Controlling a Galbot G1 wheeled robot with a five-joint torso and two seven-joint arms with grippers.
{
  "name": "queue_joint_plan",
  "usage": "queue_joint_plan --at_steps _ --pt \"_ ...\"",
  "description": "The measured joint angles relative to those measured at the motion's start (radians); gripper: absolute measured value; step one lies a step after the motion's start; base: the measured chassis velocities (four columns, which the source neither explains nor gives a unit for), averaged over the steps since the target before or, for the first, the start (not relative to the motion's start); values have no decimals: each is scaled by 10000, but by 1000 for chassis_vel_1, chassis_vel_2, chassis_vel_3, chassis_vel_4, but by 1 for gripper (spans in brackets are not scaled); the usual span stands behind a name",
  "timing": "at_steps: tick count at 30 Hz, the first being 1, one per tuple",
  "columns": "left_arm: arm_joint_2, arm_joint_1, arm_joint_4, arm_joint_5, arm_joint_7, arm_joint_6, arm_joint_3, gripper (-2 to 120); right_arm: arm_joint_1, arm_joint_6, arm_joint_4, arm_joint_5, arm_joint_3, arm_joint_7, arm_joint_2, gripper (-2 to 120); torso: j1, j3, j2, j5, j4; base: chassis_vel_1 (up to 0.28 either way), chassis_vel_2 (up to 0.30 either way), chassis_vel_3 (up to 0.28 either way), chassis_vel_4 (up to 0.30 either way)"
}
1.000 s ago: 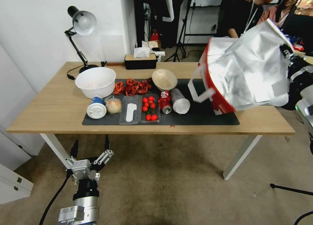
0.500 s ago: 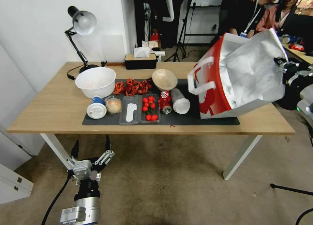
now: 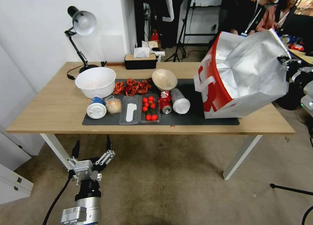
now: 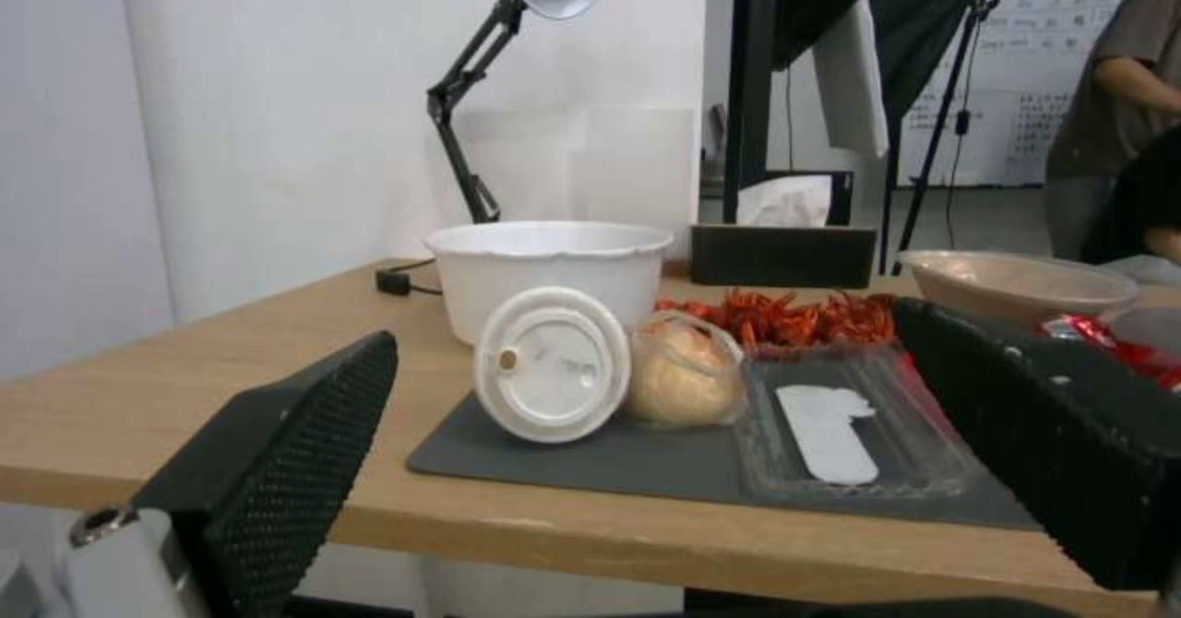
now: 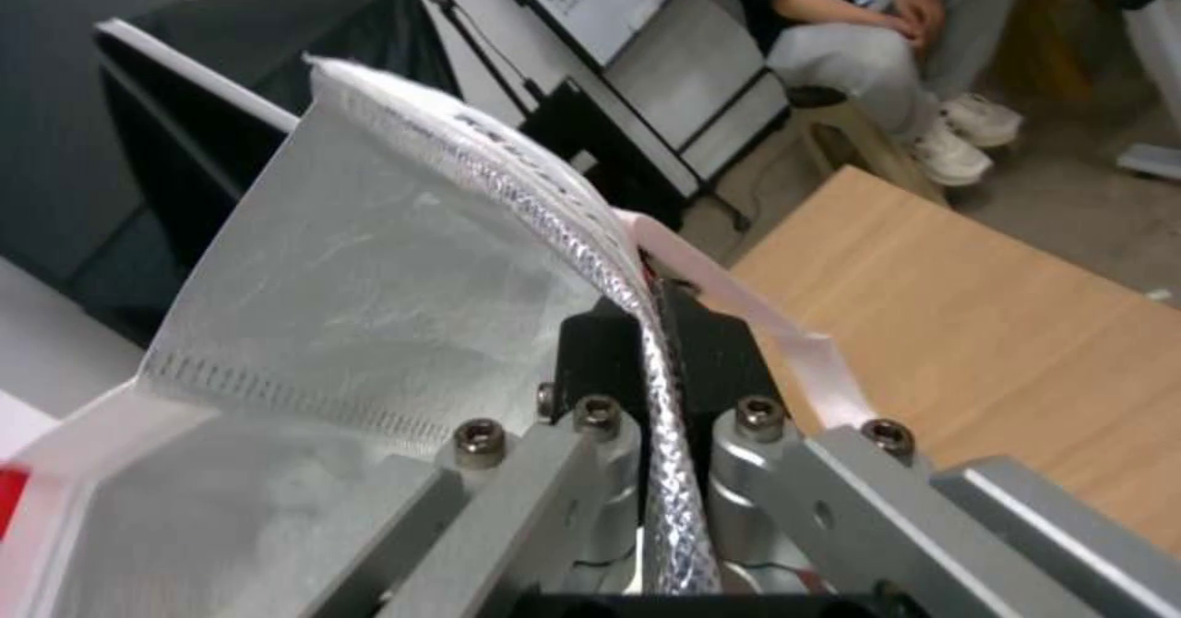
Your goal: Pick up the food delivery bag from the floor and place it on the table.
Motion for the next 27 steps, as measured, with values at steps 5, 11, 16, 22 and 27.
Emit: queue_joint_plan --at_steps 5,11,16,22,27 --pt "47 14 -18 -17 -4 1 -8 100 187 -135 -138 -22 -201 219 -4 0 0 0 1 0 0 0 0 0 0" --pt "47 35 -92 -25 -7 25 -21 100 541 -351 -428 -102 -597 438 10 0 1 0 0 1 0 0 0 0 0" --pt "-21 75 -123 -7 -10 26 -20 100 798 -490 -694 -109 -777 333 13 0 0 0 0 1 -1 0 0 0 0" --pt "-93 103 -153 25 -10 31 2 100 1062 -485 -806 -99 -1003 239 27 9 0 0 0 1 0 0 0 0 0" --pt "-108 148 -182 46 -11 29 6 100 1288 -476 -822 -107 -1184 137 52 28 0 0 0 1 -1 0 0 0 0"
